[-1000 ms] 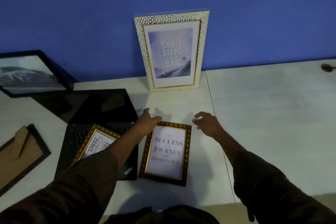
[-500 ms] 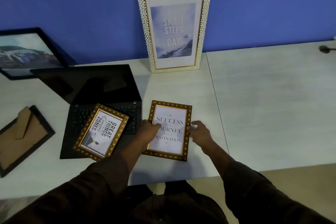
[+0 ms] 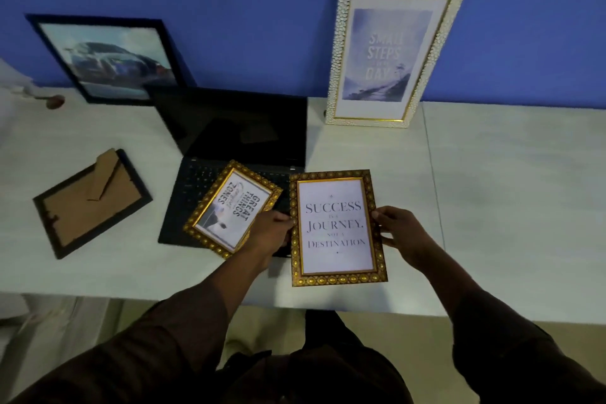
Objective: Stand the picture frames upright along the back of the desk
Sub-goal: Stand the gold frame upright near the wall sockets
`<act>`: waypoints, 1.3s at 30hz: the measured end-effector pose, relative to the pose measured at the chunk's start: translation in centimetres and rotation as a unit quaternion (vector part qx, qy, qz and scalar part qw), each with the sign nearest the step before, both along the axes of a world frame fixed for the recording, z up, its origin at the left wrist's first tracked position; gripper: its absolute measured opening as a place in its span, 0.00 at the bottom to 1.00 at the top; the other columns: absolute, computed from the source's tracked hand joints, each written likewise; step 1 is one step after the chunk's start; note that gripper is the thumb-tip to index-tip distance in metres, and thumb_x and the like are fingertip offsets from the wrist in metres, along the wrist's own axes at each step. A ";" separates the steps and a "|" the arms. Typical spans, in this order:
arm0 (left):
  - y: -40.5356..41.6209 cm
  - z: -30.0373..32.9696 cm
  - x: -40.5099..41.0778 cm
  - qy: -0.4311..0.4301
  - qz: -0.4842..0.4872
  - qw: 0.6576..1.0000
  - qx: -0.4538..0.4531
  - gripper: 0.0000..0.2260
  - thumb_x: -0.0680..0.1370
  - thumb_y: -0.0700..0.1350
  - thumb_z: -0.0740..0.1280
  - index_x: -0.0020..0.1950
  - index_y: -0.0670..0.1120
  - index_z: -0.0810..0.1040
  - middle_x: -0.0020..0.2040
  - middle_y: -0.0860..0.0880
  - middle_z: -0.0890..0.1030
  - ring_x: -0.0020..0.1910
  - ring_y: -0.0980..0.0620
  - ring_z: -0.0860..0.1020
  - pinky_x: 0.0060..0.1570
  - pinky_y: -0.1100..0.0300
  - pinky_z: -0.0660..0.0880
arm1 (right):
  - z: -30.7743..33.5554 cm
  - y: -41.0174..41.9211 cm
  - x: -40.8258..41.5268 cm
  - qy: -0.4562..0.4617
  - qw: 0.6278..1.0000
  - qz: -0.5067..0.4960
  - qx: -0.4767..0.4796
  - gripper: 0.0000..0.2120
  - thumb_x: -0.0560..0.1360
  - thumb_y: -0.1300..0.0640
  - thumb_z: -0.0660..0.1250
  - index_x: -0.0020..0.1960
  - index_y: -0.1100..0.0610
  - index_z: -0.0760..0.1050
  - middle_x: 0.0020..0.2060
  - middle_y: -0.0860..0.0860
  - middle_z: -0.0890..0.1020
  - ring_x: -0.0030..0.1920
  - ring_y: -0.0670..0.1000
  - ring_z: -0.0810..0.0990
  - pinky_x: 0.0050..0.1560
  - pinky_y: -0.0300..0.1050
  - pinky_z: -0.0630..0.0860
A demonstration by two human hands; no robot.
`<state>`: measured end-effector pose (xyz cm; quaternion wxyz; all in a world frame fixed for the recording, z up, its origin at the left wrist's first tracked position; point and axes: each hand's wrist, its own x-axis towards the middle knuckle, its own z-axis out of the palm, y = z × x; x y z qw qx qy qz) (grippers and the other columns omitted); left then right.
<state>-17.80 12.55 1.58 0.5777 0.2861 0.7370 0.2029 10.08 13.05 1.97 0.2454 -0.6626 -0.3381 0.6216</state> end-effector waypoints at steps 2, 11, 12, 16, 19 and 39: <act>-1.4 0.5 -3.0 -0.018 0.018 0.999 0.023 0.05 0.78 0.40 0.69 0.52 0.43 0.81 0.53 0.39 0.84 0.47 0.44 0.81 0.46 0.51 0.80 | 1.5 -0.4 -2.6 0.000 1.000 0.023 0.015 0.08 0.82 0.57 0.63 0.50 0.60 0.79 0.45 0.57 0.82 0.47 0.53 0.81 0.51 0.49 0.77; -8.3 5.0 -19.7 -0.048 0.105 0.984 0.133 0.03 0.77 0.36 0.68 0.49 0.39 0.81 0.40 0.43 0.83 0.36 0.49 0.80 0.45 0.52 0.79 | 6.2 -2.9 -20.1 -0.012 0.989 0.105 0.104 0.07 0.81 0.57 0.64 0.50 0.60 0.78 0.40 0.53 0.83 0.41 0.51 0.80 0.46 0.44 0.77; -9.5 5.4 -22.1 -0.039 0.114 0.982 0.143 0.04 0.77 0.36 0.68 0.49 0.40 0.82 0.40 0.44 0.84 0.36 0.49 0.80 0.45 0.53 0.79 | 6.5 -3.4 -22.6 -0.013 0.987 0.116 0.109 0.07 0.81 0.57 0.64 0.51 0.60 0.78 0.41 0.53 0.84 0.40 0.51 0.81 0.44 0.41 0.78; -12.8 7.2 -29.5 -0.008 0.166 0.972 0.166 0.06 0.77 0.37 0.68 0.42 0.45 0.81 0.42 0.46 0.84 0.37 0.51 0.80 0.44 0.54 0.77 | 7.9 -4.2 -31.0 -0.022 0.979 0.152 0.134 0.08 0.82 0.57 0.63 0.49 0.59 0.79 0.46 0.54 0.85 0.45 0.51 0.83 0.42 0.42 0.78; -14.6 8.6 -33.9 0.020 0.212 0.961 0.176 0.07 0.77 0.37 0.68 0.41 0.46 0.81 0.43 0.47 0.84 0.41 0.50 0.81 0.47 0.52 0.78 | 8.3 -3.9 -36.5 -0.043 0.966 0.193 0.167 0.09 0.82 0.57 0.63 0.52 0.61 0.80 0.44 0.59 0.84 0.44 0.54 0.80 0.41 0.45 0.78; -12.1 12.2 -53.5 0.096 0.326 0.919 0.201 0.13 0.76 0.42 0.65 0.58 0.49 0.84 0.55 0.49 0.85 0.56 0.49 0.82 0.59 0.52 0.76 | 10.6 7.2 -65.9 -0.105 0.873 0.310 0.360 0.06 0.78 0.53 0.68 0.47 0.49 0.83 0.43 0.46 0.85 0.46 0.50 0.83 0.47 0.45 0.78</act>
